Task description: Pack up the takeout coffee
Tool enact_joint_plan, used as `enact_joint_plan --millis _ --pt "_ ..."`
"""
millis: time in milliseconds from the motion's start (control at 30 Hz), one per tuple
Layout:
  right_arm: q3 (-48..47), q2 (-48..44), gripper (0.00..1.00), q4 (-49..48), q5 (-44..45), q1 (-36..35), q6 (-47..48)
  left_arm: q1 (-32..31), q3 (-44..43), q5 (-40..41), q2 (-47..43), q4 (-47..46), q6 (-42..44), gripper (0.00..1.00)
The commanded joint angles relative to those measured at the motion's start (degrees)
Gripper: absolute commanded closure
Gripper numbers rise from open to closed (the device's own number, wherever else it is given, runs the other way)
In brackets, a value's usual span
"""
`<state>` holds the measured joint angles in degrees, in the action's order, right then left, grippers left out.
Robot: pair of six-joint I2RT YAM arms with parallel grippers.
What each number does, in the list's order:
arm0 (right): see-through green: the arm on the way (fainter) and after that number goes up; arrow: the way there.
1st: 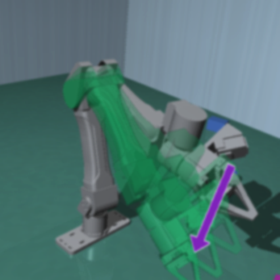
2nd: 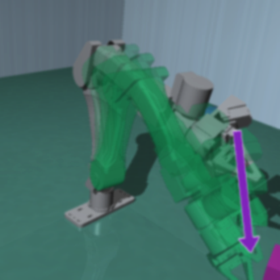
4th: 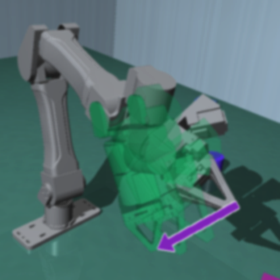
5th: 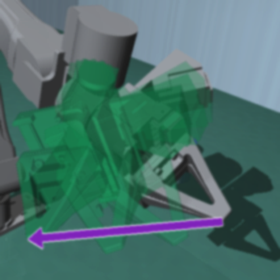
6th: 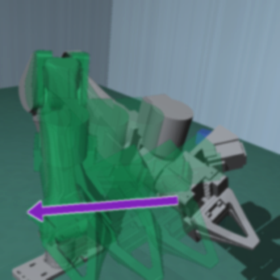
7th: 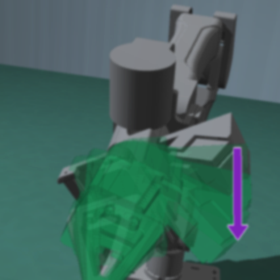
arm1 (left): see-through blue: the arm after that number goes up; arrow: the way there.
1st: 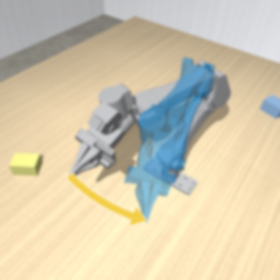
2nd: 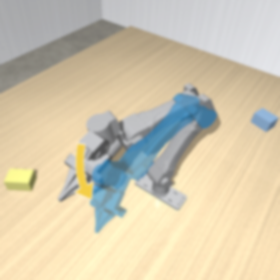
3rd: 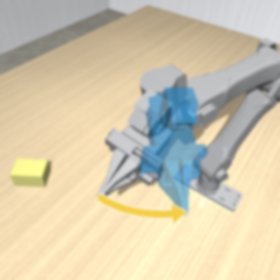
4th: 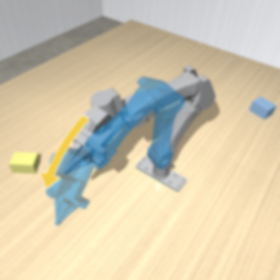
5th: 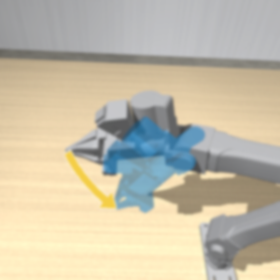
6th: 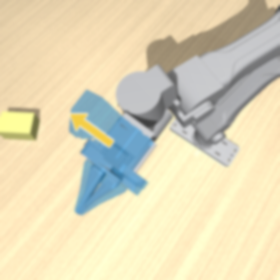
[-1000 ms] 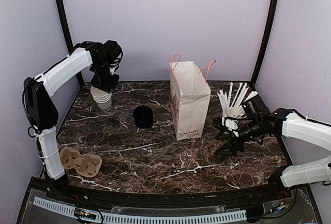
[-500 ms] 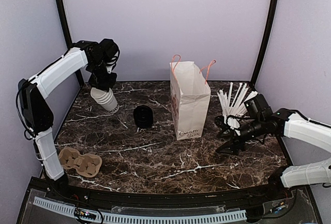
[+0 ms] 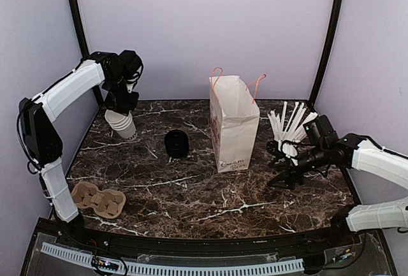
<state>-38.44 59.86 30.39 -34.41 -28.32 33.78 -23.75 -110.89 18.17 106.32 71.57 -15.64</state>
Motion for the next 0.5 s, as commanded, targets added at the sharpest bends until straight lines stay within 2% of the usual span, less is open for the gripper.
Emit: enact_joint_plan --millis 0,67,100,133,200,233,267,300,333,367,400,433,467 --pt "0.5 -0.4 0.27 -0.9 0.1 0.4 -0.1 -0.1 4.3 -13.7 -8.6 -9.4 2.0 1.00" --pt "0.5 -0.3 0.27 -0.8 0.0 0.4 -0.1 -0.1 1.9 3.2 -6.8 -4.3 1.0 1.00" --pt "0.4 -0.5 0.27 -0.8 -0.1 0.4 -0.1 0.0 1.0 5.7 -4.9 -2.2 0.5 1.00" --pt "0.5 -0.6 0.27 -0.8 0.0 0.5 -0.1 0.3 -1.2 0.2 -4.2 0.4 0.9 1.00" --pt "0.6 -0.7 0.27 -1.0 0.0 0.5 -0.1 1.5 1.5 -9.0 -6.0 -4.3 1.4 1.00" --pt "0.6 -0.6 0.27 -1.0 0.1 0.5 -0.1 1.0 2.3 -6.0 -6.9 -5.1 0.9 1.00" --pt "0.4 -0.4 0.27 -1.0 0.2 0.5 -0.1 0.6 1.6 2.1 -6.4 -3.0 -0.5 1.00" --pt "0.4 -0.4 0.27 -0.9 0.2 0.5 -0.1 1.2 -1.2 0.7 -4.8 -1.0 -0.9 1.00" --pt "0.4 -0.4 0.27 -0.9 0.2 0.5 -0.1 3.2 -1.5 -12.5 -4.7 -1.0 0.2 1.00" --pt "0.5 -0.5 0.27 -0.9 0.1 0.6 0.0 3.7 1.8 -19.4 -6.8 -3.5 0.6 1.00" --pt "0.6 -0.5 0.27 -0.9 0.0 0.6 0.0 2.4 3.0 -18.1 -7.9 -8.5 0.0 1.00" --pt "0.6 -0.4 0.27 -0.9 -0.1 0.6 0.0 1.3 1.6 -12.2 -7.4 -6.0 0.1 1.00" --pt "0.5 -0.3 0.27 -0.8 -0.2 0.6 0.0 -0.1 -0.2 2.6 -6.1 -3.1 -0.5 1.00"
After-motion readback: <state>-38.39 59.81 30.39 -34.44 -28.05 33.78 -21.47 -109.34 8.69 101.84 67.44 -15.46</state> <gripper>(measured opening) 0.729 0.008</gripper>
